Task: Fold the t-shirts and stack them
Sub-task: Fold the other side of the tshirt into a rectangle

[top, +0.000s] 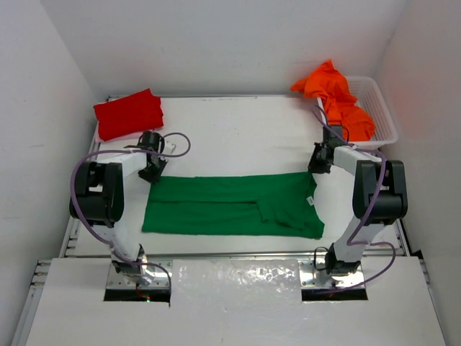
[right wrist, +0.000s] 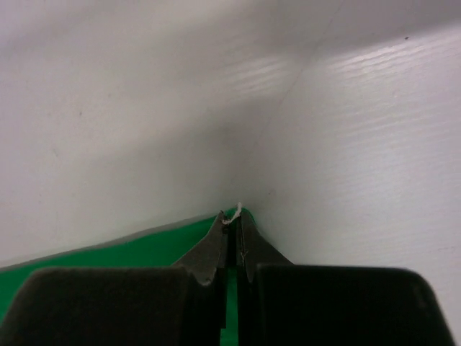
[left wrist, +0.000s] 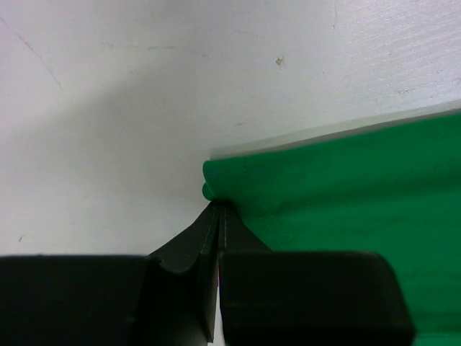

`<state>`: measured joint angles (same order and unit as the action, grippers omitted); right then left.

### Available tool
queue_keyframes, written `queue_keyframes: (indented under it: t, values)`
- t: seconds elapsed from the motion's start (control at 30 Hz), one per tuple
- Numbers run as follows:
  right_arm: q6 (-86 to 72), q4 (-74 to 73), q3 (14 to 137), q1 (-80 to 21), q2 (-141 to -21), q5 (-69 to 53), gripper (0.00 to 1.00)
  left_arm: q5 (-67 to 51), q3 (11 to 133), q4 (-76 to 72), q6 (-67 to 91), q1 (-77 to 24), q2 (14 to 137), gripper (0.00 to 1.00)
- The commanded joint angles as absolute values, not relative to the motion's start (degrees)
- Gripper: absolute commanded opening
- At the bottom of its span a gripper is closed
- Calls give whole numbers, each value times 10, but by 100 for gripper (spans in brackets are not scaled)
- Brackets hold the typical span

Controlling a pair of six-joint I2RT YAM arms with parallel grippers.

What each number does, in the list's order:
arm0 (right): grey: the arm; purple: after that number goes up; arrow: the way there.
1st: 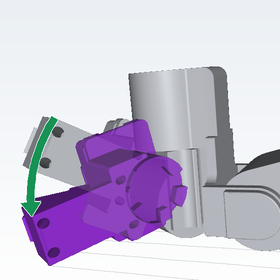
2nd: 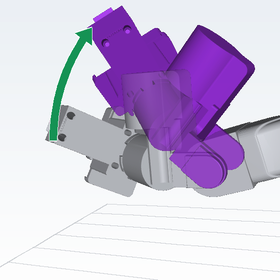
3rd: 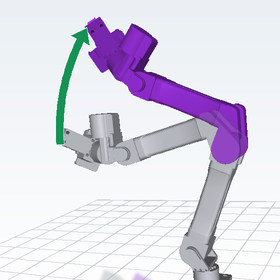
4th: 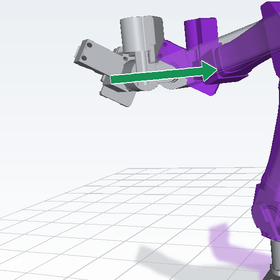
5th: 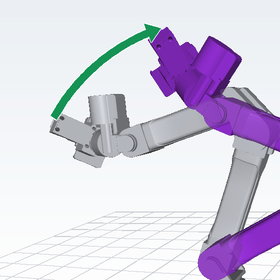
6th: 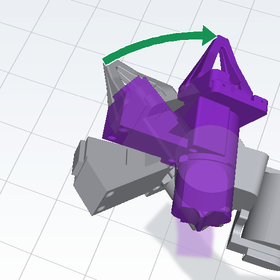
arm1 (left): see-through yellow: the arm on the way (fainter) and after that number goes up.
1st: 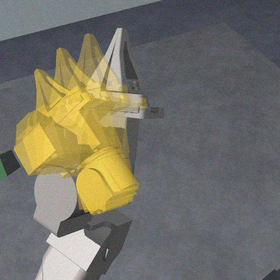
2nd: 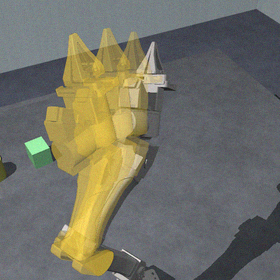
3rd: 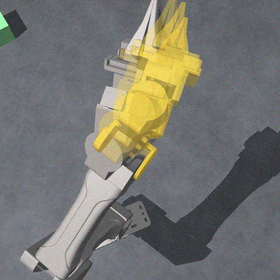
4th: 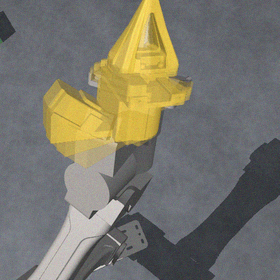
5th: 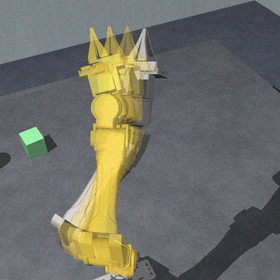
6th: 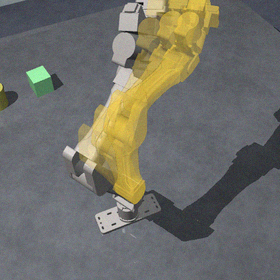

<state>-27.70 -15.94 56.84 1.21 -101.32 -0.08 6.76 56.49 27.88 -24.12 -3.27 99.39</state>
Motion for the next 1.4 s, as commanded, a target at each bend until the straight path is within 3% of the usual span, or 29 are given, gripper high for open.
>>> queue_keyframes:
  t: [0.0, 0.17, 0.27, 0.37, 0.4, 0.43, 0.6, 0.73, 0.93, 1.13, 1.37]
  values:
    - [-286, -85, 555, 23, -1018, -16, 0, 56, 554, 258, -229, -32, 1009, 0]
    - [-268, -54, 563, 24, -1041, -32, 2, 75, 551, 251, -229, -32, 1011, 0]
    - [-251, -75, 584, 24, -1046, -48, 12, 64, 557, 265, -231, -32, 1000, 0]
    - [-226, -121, 616, 24, -1028, -37, 26, 74, 577, 273, -233, -32, 983, 13]
    - [-220, -134, 625, 24, -1022, -32, 38, 77, 584, 282, -235, -32, 977, 16]
    - [-210, -150, 634, 24, -1017, -27, 42, 83, 591, 286, -236, -31, 974, 24]
    - [-205, -254, 671, 24, -952, 7, 55, 107, 637, 314, -243, -32, 953, 31]
    - [-231, -330, 648, 24, -874, 42, 58, 89, 657, 316, -248, -31, 935, 32]
    - [-256, -402, 458, 24, -745, 5, 51, 48, 659, 292, -260, -31, 973, 32]
    - [-287, -422, 317, 24, -600, -17, 51, 17, 660, 272, -277, -33, 1016, 32]
    - [-313, -389, 248, 24, -595, -28, 44, 28, 622, 253, -280, -34, 1025, 27]
